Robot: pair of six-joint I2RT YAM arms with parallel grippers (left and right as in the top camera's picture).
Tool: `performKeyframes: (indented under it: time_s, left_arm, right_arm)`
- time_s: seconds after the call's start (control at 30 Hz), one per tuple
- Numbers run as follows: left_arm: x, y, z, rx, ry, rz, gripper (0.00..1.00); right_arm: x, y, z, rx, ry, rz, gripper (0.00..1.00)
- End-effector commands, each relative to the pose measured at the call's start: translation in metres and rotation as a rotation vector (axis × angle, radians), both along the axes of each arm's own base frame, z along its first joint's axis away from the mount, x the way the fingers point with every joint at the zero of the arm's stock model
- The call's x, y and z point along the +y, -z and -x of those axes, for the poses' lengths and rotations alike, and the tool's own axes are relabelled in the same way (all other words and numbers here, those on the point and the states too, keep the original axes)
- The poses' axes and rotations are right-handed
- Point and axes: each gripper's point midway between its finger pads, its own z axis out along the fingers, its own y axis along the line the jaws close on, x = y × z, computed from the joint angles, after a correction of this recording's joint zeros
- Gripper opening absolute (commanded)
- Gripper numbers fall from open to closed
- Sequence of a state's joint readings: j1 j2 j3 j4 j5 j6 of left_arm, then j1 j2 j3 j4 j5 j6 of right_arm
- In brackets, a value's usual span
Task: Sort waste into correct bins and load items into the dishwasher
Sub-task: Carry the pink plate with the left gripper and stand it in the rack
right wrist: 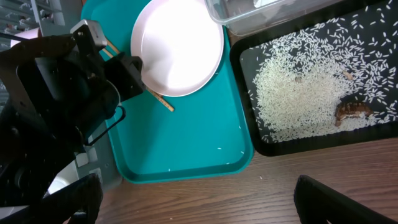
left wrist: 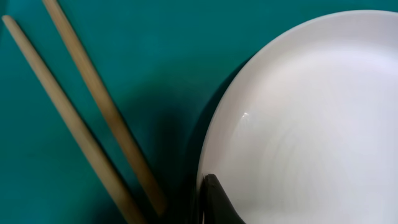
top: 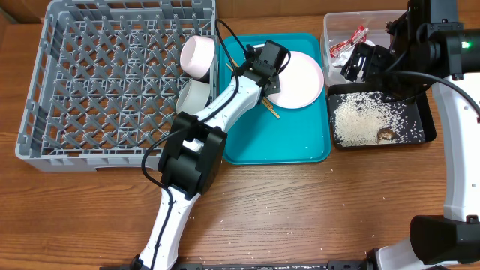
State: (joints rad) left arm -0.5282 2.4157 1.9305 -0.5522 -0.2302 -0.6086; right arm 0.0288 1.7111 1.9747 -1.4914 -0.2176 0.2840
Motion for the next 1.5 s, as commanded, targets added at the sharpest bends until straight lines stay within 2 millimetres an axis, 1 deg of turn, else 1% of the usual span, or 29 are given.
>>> performKeyframes:
  time_s: [0.0, 0.1, 0.13, 0.3, 0.33, 0.4, 0.5, 0.57, 0.6, 0.7, 0.77, 0.8, 0.83, 0.87, 0.93, 0.97, 1.0, 1.03, 1.1, 1.2, 1.33, 1.47]
  left_arm:
    - [0.013, -0.015, -0.004, -0.038, 0.018, -0.096, 0.04]
    - [0.015, -0.046, -0.006, -0.08, 0.054, -0.121, 0.04]
    - [0.015, -0.059, -0.006, -0.1, 0.072, -0.125, 0.04]
    - [0.017, -0.134, -0.005, -0.217, 0.161, -0.156, 0.04]
    - [0.021, -0.152, -0.003, -0.244, 0.164, -0.171, 0.04]
    - [0.031, -0.18, 0.001, -0.288, 0.164, -0.213, 0.04]
    - [0.058, -0.226, 0.013, -0.346, 0.134, -0.324, 0.04]
    - [0.083, -0.257, 0.026, -0.367, 0.126, -0.432, 0.04]
    - [0.095, -0.27, 0.033, -0.37, 0.124, -0.48, 0.04]
    - [0.129, -0.301, 0.045, -0.378, 0.11, -0.612, 0.04]
    - [0.152, -0.315, 0.044, -0.373, 0.128, -0.722, 0.04]
    - [0.165, -0.32, 0.042, -0.36, 0.136, -0.784, 0.04]
    - [0.185, -0.323, 0.039, -0.335, 0.132, -0.854, 0.04]
    - [0.197, -0.323, 0.037, -0.317, 0.127, -0.88, 0.04]
    - [0.219, -0.322, 0.033, -0.29, 0.1, -0.897, 0.04]
    - [0.235, -0.321, 0.031, -0.276, 0.076, -0.894, 0.04]
    - [0.24, -0.32, 0.031, -0.273, 0.07, -0.889, 0.04]
    - [0.253, -0.318, 0.028, -0.267, 0.061, -0.869, 0.04]
    - [0.265, -0.314, 0.023, -0.268, 0.075, -0.83, 0.04]
    - [0.276, -0.309, 0.015, -0.271, 0.157, -0.79, 0.04]
    - [0.295, -0.307, 0.009, -0.273, 0.131, -0.774, 0.04]
    - [0.311, -0.292, 0.002, -0.24, 0.106, -0.781, 0.04]
  right_arm:
    - [0.0, -0.002, 0.001, -0.01, -0.005, 0.008, 1.0]
    - [0.0, -0.002, 0.001, -0.01, -0.005, 0.008, 1.0]
    - [0.0, -0.002, 0.001, -0.01, -0.005, 0.008, 1.0]
    - [0.0, -0.002, 0.001, -0.01, -0.005, 0.008, 1.0]
    - [0.0, -0.002, 0.001, -0.01, -0.005, 0.008, 1.0]
    - [0.0, -0.002, 0.001, -0.01, -0.005, 0.008, 1.0]
    - [0.0, -0.002, 0.001, -0.01, -0.005, 0.008, 1.0]
    - [0.0, -0.002, 0.001, -0.01, -0.005, 0.008, 1.0]
    - [0.0, -0.002, 0.001, -0.01, -0.005, 0.008, 1.0]
    - [0.0, -0.002, 0.001, -0.01, -0.005, 0.008, 1.0]
    - [0.0, -0.002, 0.001, -0.01, -0.005, 0.008, 1.0]
    - [0.0, -0.002, 0.001, -0.01, -0.005, 0.008, 1.0]
    - [0.0, -0.002, 0.001, -0.01, -0.005, 0.008, 1.0]
    - [0.0, -0.002, 0.001, -0.01, -0.005, 0.008, 1.0]
    - [0.0, -0.002, 0.001, -0.01, -0.005, 0.008, 1.0]
    - [0.0, -0.002, 0.001, -0.01, -0.005, 0.008, 1.0]
    - [0.0, -0.002, 0.001, -0.01, -0.005, 0.008, 1.0]
    - [0.0, -0.002, 0.001, -0.01, -0.005, 0.008, 1.0]
    - [0.0, -0.002, 0.001, -0.01, -0.005, 0.008, 1.0]
    - [0.0, -0.002, 0.001, -0.01, -0.005, 0.008, 1.0]
    - [0.0, -0.002, 0.001, -0.01, -0.005, 0.008, 1.0]
    - [0.0, -0.002, 0.001, -0.01, -0.005, 0.008, 1.0]
